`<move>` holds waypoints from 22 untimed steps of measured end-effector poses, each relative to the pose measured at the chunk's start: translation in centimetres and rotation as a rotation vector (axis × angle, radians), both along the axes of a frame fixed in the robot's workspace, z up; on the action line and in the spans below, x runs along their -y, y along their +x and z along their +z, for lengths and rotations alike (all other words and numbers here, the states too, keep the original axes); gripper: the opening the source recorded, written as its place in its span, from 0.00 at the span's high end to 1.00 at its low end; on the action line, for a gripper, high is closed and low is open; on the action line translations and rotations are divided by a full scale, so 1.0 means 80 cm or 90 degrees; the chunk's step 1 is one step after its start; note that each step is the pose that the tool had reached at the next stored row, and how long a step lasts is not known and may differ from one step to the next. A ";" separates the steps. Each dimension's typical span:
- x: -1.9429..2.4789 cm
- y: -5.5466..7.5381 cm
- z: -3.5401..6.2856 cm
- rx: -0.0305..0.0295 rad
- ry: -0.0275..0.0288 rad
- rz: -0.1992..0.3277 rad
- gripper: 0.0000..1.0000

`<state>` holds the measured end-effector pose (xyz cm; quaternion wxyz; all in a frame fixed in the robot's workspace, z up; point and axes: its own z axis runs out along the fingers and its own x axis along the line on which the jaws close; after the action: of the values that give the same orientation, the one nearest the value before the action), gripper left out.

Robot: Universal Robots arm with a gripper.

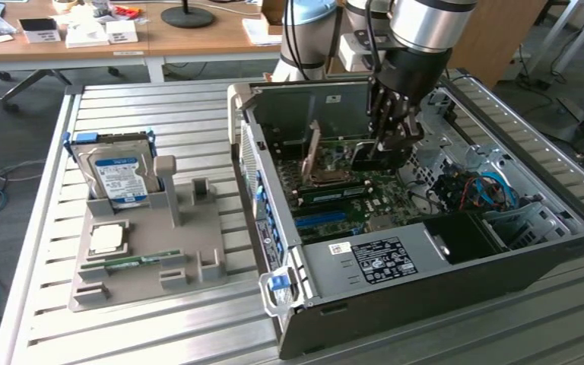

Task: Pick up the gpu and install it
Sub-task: 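Insert the gpu into the slot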

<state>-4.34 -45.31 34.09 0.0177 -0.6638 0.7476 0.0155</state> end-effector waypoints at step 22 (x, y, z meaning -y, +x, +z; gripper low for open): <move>0.0000 0.000 0.000 -0.0006 0.0000 0.036 0.73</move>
<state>-4.35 -45.31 34.07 0.0169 -0.6845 0.7286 0.0163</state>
